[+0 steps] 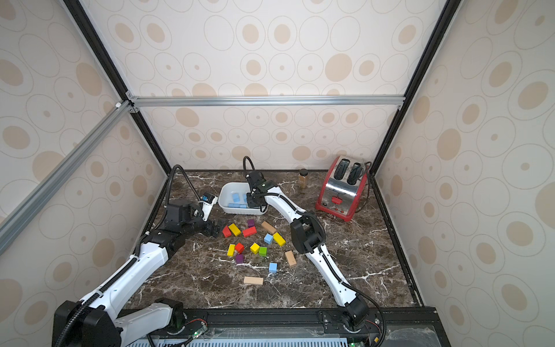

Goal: Pick out the blue building blocks
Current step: Place the building block in the storage box, then pick up the building block from the center of the board.

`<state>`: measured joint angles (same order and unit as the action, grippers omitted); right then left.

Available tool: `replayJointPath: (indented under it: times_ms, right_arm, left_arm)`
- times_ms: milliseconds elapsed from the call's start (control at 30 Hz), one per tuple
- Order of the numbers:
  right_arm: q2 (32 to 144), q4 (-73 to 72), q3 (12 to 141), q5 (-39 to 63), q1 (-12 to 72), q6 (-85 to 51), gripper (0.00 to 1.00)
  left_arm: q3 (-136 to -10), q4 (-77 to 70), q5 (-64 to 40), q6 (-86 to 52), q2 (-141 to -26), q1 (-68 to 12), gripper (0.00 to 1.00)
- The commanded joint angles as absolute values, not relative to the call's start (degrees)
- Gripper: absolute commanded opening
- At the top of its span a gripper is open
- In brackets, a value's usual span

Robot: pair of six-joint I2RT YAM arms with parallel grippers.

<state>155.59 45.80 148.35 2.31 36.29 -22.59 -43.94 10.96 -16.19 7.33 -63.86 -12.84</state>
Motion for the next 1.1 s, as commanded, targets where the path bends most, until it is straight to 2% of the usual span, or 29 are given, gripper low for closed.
replayJointPath:
  times_ms: [0,200,600,1067]
  right_arm:
    - [156.63,46.85,148.10,4.74,36.15,-22.37,0.49]
    - [154.99,46.10,147.79,7.60,35.85,-22.35,0.58]
    - [149.28,43.95,146.03,10.98,35.88,-21.19,0.67]
    - [137.29,44.47,139.19,9.54,35.95,-16.28,0.90]
  left_arm:
    - [-45.46,11.85,-15.99,8.35,-62.78,-12.38,0.99]
    - [-45.70,12.21,-15.73,8.36,-62.36,-12.35,0.99]
    - [-46.93,12.74,-15.96,8.33,-61.15,-12.38,0.99]
    - [-51.03,16.64,-16.85,11.05,-58.44,-12.37,0.99]
